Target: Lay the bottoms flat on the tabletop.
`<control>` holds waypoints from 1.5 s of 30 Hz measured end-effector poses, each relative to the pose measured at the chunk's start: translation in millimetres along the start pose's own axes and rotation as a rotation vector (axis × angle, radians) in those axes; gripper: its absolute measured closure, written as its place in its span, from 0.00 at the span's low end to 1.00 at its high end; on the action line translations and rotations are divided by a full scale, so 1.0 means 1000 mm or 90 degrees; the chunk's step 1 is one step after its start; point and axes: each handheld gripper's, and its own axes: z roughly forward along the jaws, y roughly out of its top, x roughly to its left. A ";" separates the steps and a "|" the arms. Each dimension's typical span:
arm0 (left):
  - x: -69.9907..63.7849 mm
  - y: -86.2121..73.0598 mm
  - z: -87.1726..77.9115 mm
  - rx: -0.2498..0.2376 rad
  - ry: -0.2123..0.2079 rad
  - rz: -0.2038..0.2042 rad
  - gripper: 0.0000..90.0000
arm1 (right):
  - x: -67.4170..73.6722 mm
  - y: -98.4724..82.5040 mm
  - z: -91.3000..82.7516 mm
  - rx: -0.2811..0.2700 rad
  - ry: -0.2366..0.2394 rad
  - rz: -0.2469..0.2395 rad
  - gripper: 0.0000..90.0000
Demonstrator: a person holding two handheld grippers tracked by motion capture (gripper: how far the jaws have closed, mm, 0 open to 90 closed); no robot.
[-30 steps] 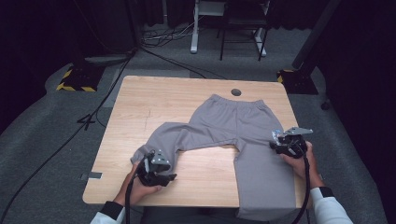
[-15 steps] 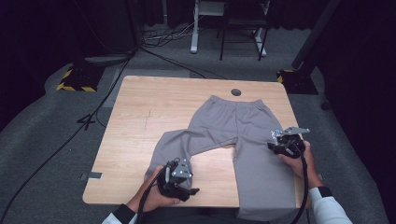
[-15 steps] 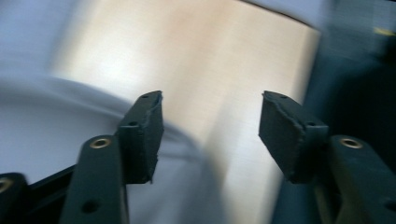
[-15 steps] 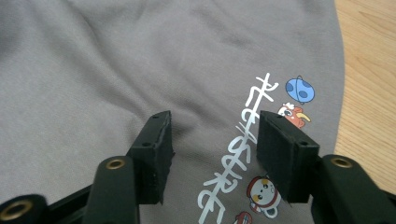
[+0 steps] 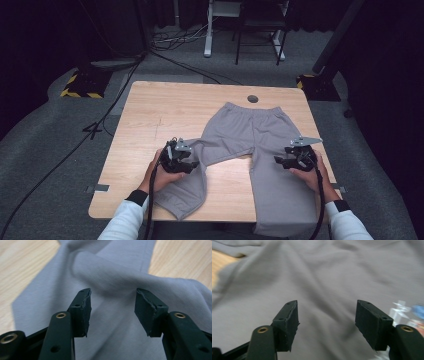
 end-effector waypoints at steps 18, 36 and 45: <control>-0.099 -0.014 0.001 0.051 -0.081 0.126 0.51 | 0.003 0.006 0.019 0.012 -0.009 0.012 0.35; -0.058 0.043 -0.025 -0.078 -0.032 0.094 0.38 | 0.021 -0.003 -0.008 0.041 -0.008 -0.044 0.39; 0.006 0.089 0.053 -0.018 0.011 0.030 0.39 | 0.069 0.007 -0.015 -0.018 0.061 -0.088 0.46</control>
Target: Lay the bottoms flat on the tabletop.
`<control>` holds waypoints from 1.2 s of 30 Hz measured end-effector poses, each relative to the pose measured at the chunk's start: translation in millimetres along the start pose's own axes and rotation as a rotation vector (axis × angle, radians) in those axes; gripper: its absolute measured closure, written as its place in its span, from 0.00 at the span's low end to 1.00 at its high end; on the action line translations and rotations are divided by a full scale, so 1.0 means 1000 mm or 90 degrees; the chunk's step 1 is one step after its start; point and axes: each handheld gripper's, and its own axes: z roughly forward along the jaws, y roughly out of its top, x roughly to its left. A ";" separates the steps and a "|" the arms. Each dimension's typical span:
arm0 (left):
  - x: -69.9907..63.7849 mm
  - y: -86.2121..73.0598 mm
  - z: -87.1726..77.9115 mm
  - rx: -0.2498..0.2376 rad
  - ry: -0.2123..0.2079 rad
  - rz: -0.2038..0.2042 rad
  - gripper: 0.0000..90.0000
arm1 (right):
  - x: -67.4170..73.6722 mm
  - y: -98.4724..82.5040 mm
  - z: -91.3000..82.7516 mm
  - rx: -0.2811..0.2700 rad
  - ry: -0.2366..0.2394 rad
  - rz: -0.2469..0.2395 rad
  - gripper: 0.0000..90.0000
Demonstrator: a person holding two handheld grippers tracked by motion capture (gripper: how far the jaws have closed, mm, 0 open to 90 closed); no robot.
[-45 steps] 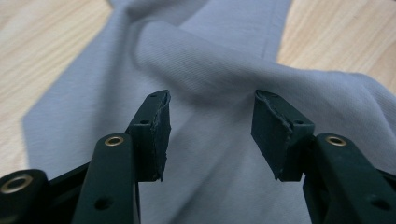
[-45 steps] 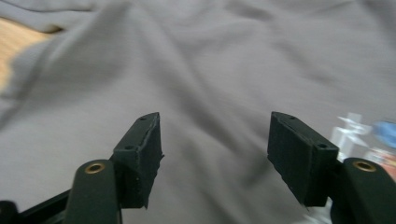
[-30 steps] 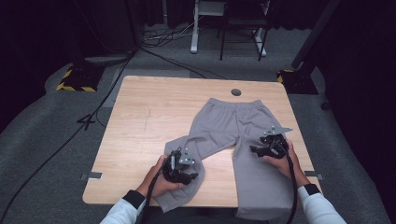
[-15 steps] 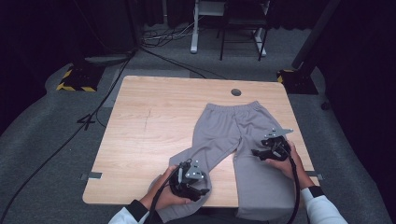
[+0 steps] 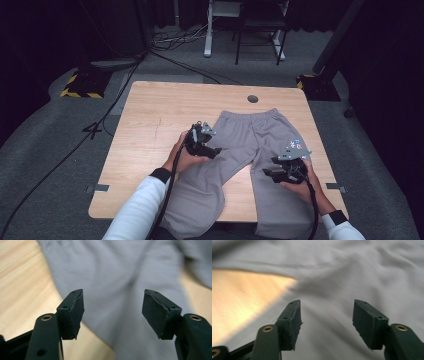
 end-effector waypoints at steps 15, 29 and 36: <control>0.016 0.013 0.049 0.030 0.048 -0.036 0.38 | 0.082 0.054 0.077 -0.014 0.123 -0.082 0.48; 0.072 -0.026 0.014 0.009 0.136 -0.129 0.38 | 0.095 0.047 0.064 0.059 0.185 -0.158 0.92; 0.104 -0.049 -0.013 0.024 0.196 -0.168 0.37 | 0.088 0.035 0.048 0.078 0.182 -0.178 0.92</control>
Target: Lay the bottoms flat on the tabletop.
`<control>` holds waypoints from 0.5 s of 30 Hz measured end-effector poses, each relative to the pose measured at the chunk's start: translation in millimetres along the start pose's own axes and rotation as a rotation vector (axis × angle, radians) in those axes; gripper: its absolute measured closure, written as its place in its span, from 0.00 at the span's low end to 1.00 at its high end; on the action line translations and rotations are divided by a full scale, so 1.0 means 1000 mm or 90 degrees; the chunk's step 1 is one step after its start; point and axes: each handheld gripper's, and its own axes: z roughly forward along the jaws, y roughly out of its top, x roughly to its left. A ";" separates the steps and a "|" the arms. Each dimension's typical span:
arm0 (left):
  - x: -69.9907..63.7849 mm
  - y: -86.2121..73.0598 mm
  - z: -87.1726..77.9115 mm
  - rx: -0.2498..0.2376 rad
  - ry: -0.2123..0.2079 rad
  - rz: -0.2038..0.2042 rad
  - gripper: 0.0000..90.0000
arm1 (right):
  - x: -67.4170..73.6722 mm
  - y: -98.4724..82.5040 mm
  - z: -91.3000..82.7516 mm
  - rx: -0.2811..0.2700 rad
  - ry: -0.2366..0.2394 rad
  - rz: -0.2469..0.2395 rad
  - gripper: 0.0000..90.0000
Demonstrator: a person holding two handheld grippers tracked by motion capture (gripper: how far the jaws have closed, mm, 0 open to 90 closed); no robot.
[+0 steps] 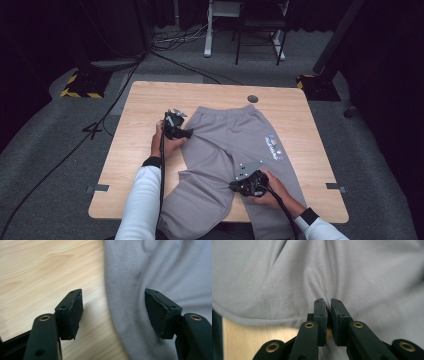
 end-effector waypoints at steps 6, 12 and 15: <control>0.013 0.004 -0.005 0.048 0.060 -0.010 0.34 | 0.006 -0.010 -0.008 -0.015 0.013 -0.002 0.63; -0.023 -0.005 -0.029 -0.015 -0.083 0.031 0.29 | -0.011 -0.021 -0.039 -0.086 -0.004 0.034 0.46; -0.049 -0.018 -0.037 0.002 -0.107 0.110 0.28 | -0.032 -0.030 -0.054 -0.108 -0.080 0.074 0.45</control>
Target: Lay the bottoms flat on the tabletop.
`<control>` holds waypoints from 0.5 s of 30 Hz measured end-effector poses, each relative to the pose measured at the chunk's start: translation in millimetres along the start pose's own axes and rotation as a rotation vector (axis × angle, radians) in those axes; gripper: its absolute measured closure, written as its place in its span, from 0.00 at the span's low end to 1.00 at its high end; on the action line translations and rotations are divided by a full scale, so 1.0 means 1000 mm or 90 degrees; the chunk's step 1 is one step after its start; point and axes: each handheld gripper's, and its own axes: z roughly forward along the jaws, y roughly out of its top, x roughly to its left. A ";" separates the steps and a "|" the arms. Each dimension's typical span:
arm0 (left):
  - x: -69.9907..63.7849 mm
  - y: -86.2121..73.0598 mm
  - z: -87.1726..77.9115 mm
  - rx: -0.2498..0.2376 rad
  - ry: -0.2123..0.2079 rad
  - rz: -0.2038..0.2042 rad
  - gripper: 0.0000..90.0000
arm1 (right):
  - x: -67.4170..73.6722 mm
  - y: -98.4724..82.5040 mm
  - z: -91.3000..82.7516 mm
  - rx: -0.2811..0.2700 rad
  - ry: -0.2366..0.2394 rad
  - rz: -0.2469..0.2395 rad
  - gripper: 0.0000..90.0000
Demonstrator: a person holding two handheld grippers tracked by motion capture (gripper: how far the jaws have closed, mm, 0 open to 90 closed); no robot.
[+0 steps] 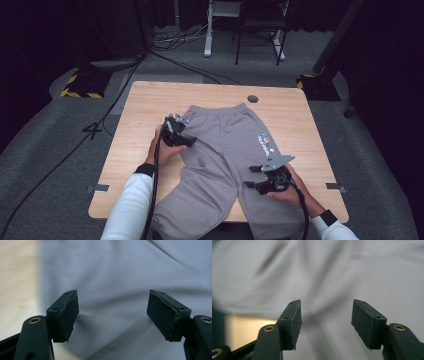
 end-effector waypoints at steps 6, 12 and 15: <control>-0.028 -0.023 -0.006 -0.003 -0.086 0.000 0.26 | -0.064 -0.017 0.004 0.028 -0.132 0.107 0.42; -0.032 -0.034 -0.005 -0.024 -0.097 0.007 0.24 | -0.095 -0.020 0.022 0.027 -0.133 0.137 0.40; -0.030 -0.034 -0.002 -0.025 -0.049 0.026 0.25 | -0.107 -0.022 0.031 0.026 -0.123 0.173 0.38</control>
